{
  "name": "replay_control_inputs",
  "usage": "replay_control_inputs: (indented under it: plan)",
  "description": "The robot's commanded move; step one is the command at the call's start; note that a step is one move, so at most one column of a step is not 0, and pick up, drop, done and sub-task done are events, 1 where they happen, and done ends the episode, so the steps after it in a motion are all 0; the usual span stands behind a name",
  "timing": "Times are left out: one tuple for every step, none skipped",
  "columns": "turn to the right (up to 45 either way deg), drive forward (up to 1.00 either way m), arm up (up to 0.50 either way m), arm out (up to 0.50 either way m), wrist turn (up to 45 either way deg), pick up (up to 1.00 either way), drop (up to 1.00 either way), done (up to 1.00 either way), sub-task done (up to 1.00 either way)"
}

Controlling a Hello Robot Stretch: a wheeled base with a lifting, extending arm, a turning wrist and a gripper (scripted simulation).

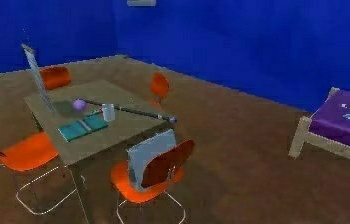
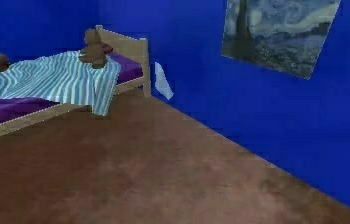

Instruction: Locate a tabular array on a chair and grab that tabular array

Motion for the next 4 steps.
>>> replay_control_inputs:
  plan:
    - [-45.0,0.00,0.00,0.00,0.0,0.00,0.00,0.00,0.00]
    - [-45.0,0.00,0.00,0.00,0.0,0.00,0.00,0.00,0.00]
    - [45.0,0.00,0.00,0.00,0.0,0.00,0.00,0.00,0.00]
    - [6.0,0.00,0.00,0.00,0.0,0.00,0.00,0.00,0.00]
